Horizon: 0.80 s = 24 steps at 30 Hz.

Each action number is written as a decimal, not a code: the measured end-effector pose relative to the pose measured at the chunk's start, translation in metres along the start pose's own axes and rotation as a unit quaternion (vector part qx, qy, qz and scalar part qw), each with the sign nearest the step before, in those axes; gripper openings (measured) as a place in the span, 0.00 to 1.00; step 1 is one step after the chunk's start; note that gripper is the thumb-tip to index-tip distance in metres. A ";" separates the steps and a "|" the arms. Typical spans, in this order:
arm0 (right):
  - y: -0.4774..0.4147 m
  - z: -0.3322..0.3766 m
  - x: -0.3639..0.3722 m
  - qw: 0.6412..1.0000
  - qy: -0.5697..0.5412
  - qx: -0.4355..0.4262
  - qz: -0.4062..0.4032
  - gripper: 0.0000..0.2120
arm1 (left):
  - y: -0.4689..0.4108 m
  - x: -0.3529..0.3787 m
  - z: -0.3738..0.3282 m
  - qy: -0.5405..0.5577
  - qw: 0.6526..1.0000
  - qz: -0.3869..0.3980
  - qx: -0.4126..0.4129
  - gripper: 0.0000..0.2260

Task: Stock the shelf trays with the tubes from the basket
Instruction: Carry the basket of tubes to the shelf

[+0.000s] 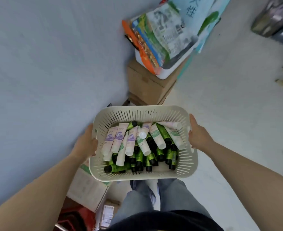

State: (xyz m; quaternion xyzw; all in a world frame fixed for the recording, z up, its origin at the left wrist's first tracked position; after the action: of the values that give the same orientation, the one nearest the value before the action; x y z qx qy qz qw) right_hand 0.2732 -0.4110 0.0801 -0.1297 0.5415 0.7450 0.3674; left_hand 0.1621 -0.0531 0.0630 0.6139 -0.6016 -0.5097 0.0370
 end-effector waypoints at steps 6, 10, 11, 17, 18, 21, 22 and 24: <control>0.032 -0.082 -0.017 0.994 -0.062 0.073 -0.050 0.42 | -0.009 0.034 -0.076 -0.059 0.994 0.054 0.073 0.25; 0.050 -0.139 -0.033 0.984 -0.113 0.115 -0.077 0.41 | -0.020 0.064 -0.128 -0.084 0.986 0.090 0.114 0.24; 0.054 -0.154 -0.038 0.981 -0.125 0.122 -0.082 0.41 | -0.019 0.073 -0.144 -0.089 0.984 0.098 0.120 0.24; 0.075 -0.247 -0.080 0.969 -0.170 0.148 -0.098 0.41 | -0.016 0.140 -0.233 -0.109 0.975 0.125 0.151 0.21; 0.079 -0.262 -0.089 0.967 -0.178 0.151 -0.101 0.41 | -0.015 0.151 -0.250 -0.117 0.973 0.128 0.154 0.20; 0.089 -0.309 -0.114 0.959 -0.206 0.161 -0.109 0.42 | 0.003 0.188 -0.312 -0.139 0.962 0.141 0.188 0.17; 0.093 -0.324 -0.122 0.956 -0.214 0.167 -0.110 0.43 | 0.006 0.200 -0.331 -0.140 0.957 0.149 0.204 0.16; 0.099 -0.353 -0.138 0.949 -0.233 0.178 -0.116 0.43 | 0.006 0.222 -0.367 -0.143 0.948 0.168 0.231 0.17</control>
State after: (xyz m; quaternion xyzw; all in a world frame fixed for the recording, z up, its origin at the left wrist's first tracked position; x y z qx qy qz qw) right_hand 0.2288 -0.8001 0.0975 0.0534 0.5460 0.5981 0.5843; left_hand 0.3495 -0.4356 0.1132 0.4159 -0.7963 -0.4260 -0.1072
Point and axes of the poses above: each hand's wrist, its own y-axis away from the middle knuckle, its own x-axis out of the palm, z = x × y, the point moved 1 cm from there along -y, towards the middle knuckle, and after that the axes turned 8 degrees about z, right-handed, at the moved point
